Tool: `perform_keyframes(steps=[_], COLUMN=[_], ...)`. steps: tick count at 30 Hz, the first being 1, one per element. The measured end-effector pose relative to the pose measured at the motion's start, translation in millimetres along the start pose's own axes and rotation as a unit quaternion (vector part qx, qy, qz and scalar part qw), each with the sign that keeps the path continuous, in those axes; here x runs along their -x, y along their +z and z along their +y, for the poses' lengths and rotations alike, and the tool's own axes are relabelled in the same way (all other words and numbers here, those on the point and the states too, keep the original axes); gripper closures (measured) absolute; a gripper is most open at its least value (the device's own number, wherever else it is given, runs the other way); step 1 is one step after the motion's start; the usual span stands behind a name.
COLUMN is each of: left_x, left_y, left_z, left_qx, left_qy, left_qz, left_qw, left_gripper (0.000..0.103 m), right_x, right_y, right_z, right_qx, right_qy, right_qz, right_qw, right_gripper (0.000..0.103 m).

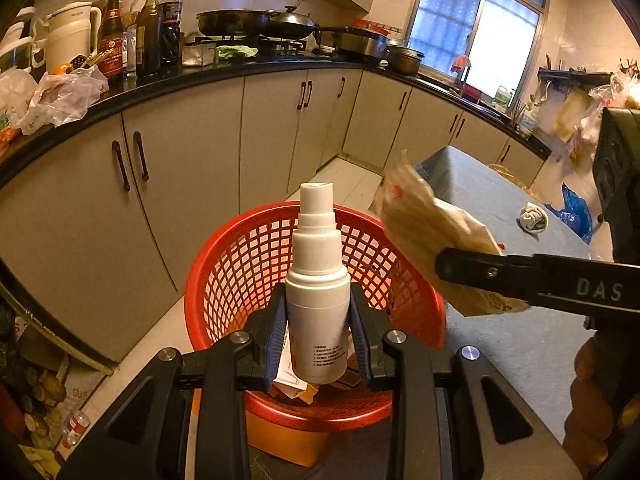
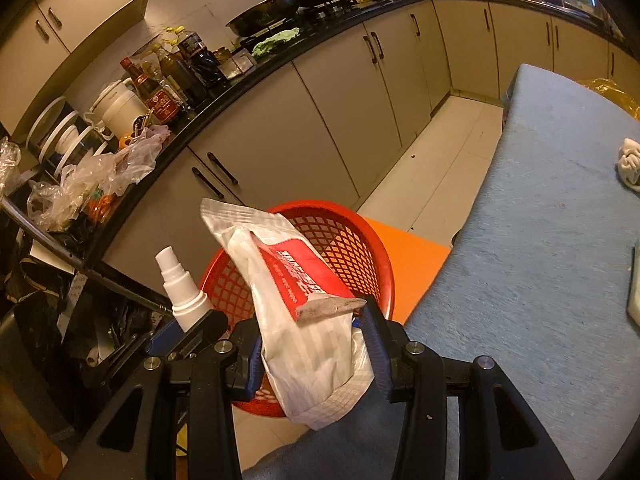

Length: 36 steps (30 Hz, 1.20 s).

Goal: Collect trash
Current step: 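Open both grippers over the basket to drop the bottle and bag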

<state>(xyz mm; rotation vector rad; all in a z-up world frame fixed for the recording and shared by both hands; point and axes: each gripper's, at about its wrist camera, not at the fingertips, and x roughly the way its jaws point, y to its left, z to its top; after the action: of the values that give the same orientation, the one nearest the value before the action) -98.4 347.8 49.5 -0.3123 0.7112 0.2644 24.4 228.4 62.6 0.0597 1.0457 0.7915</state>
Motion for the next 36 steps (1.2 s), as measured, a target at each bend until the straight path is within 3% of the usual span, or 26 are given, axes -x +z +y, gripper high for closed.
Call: perform_keyframes(steps=[3,5,13,24,30,31,34,36], left_x=[-1,1,12,26,36,38,40,40], left_y=[1,1,2,3,7,7,6,5], left_z=[1,3,-9,-11,-7,-6,-2,0], left_qx=[0.005,0.008,0.000,0.019,0.022,0.023,0.027,0.026], left_qy=[-0.003,-0.005,-0.015,0.000,0.006,0.009,0.009,0.009], left_qz=[0.000,-0.003,-0.015,-0.026,-0.037,-0.041,-0.040,-0.038], left_qw=[1.0000,1.0000,0.9998,0.9995,0.9991,0.9988,0.9988,0.9989], left_gripper=[0.068,0.058,0.049,0.049,0.049,0.048,0.048,0.048], right_x=[-5,-5,25,33,38,37,34,34], right_y=[4,4,-1,-14,-9,-8,-7,-6], right_z=[-1,-4,-18,-12,-5,-4,-4,-8], right_qx=[-0.003,-0.006,-0.007,0.003,0.006,0.008,0.009,0.000], right_qy=[-0.001,0.003,0.007,0.076,0.079,0.079,0.076,0.085], right_qz=[-0.003,-0.003,-0.025,-0.012,-0.026,-0.028,-0.030,-0.028], right_qw=[1.000,1.000,1.000,0.997,0.997,0.996,0.997,0.996], right_gripper=[0.053,0.049,0.048,0.048,0.048,0.047,0.031,0.030])
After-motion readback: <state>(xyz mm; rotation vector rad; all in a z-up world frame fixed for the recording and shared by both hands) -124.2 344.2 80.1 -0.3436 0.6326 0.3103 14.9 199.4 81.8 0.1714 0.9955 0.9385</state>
